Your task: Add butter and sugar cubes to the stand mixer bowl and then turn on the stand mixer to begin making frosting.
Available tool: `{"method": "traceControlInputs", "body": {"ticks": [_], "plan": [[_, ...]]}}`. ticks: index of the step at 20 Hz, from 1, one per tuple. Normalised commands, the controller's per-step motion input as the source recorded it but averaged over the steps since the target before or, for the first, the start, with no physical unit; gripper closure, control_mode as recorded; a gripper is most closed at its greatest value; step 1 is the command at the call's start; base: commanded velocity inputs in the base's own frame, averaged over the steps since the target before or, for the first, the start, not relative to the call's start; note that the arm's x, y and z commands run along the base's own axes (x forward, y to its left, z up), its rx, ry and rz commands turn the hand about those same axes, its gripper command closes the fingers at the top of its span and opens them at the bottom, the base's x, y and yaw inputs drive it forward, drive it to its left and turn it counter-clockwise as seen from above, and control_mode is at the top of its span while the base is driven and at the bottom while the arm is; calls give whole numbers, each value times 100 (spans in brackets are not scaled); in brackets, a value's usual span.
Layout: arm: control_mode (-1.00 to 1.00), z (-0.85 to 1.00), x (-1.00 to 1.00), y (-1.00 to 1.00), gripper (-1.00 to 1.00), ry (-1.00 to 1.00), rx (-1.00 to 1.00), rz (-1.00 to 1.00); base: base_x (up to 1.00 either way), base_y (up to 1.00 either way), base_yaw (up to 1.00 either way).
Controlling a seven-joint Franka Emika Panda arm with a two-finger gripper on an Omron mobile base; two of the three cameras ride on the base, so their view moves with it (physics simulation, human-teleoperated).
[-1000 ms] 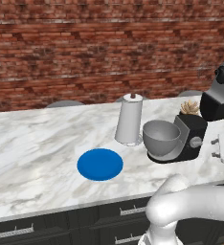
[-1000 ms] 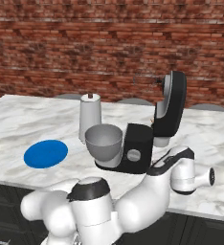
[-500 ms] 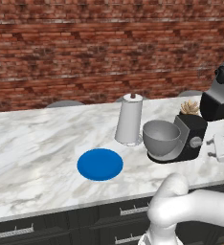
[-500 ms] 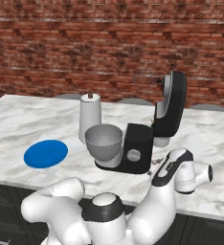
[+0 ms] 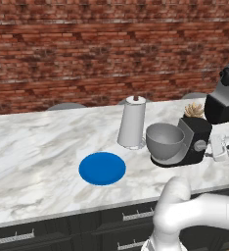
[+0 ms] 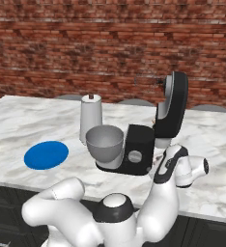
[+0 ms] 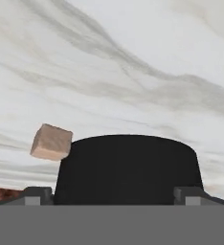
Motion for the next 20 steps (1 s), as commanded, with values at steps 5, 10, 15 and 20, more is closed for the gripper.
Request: {"method": "traceControlInputs", "body": {"ticks": [5,10,15,20], "plan": [[-100,-14,11,-23,-100,-1,0,16,0,0,0],[-100,-12,7,-19,-100,-4,0,15,0,0,0],[-100,-17,14,-9,-100,-8,0,4,0,0,0],[-100,-19,15,3,-100,-3,-2,-2,0,0,0]]}}
